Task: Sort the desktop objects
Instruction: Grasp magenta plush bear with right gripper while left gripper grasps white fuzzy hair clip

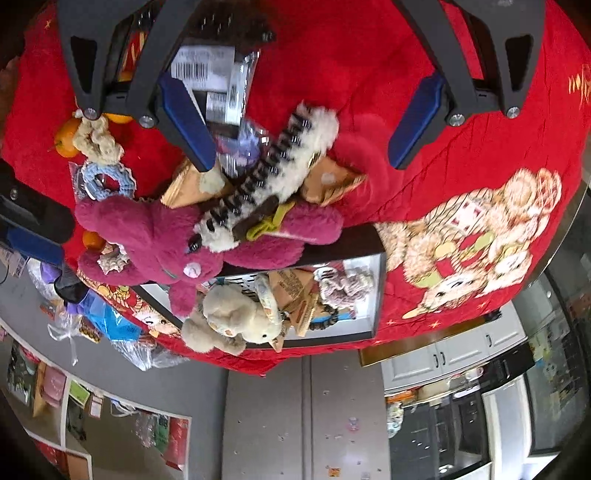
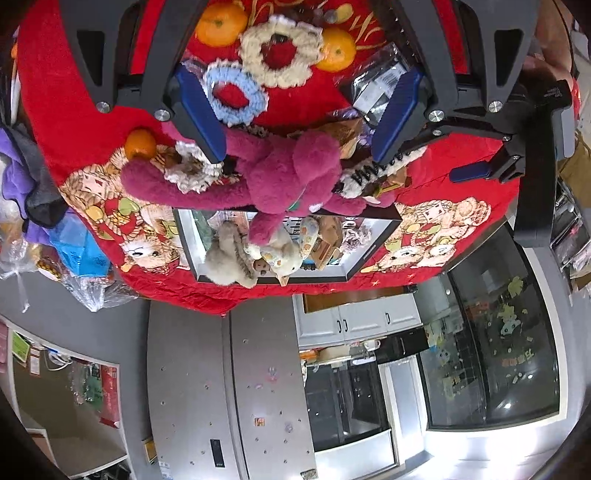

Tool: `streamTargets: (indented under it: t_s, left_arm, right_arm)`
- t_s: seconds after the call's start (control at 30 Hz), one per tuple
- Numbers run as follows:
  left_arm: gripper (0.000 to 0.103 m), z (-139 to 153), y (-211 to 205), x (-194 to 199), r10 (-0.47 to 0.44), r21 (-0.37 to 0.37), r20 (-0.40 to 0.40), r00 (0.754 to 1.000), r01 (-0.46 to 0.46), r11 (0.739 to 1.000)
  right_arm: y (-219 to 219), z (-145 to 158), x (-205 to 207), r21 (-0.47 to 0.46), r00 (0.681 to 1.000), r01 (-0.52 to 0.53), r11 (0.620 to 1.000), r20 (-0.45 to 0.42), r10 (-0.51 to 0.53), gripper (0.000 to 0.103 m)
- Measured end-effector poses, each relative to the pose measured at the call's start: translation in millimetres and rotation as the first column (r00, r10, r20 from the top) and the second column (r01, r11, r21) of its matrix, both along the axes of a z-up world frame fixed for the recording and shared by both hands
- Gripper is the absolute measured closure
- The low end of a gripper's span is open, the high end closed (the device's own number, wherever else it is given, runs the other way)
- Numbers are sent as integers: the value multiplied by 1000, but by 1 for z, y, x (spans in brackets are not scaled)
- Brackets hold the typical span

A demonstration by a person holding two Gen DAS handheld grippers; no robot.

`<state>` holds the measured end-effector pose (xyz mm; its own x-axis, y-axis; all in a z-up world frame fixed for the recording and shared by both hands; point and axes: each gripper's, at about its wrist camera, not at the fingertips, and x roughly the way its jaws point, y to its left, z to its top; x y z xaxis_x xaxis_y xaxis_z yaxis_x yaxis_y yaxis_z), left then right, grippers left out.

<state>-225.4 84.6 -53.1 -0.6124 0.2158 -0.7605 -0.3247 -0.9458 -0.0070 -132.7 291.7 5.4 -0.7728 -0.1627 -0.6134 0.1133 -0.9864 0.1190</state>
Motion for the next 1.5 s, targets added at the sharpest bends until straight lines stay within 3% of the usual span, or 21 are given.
streamTargets:
  t_s: [0.3,0.57,0.83,1.5]
  left_arm:
    - [7,-21,5,-36,-15,5,76,997,15,1000]
    - [7,-45,10,-48,-38,-44,120,992,44,998]
    - [8,-51,4,-51,-35,15,124,992,33,999]
    - [9,-53,4,-49,-24,30,108,994,20,999]
  right_arm:
    - [10,-20,-56,-59,993,-26,998,114,33,20]
    - [13,-48,-97,-123,971,-26,992,233,54,20]
    - [20,-72,-116,-247,959,17,969,280,55,17]
    - [-3,-84,-121,-127,963,3,992,267,31,15]
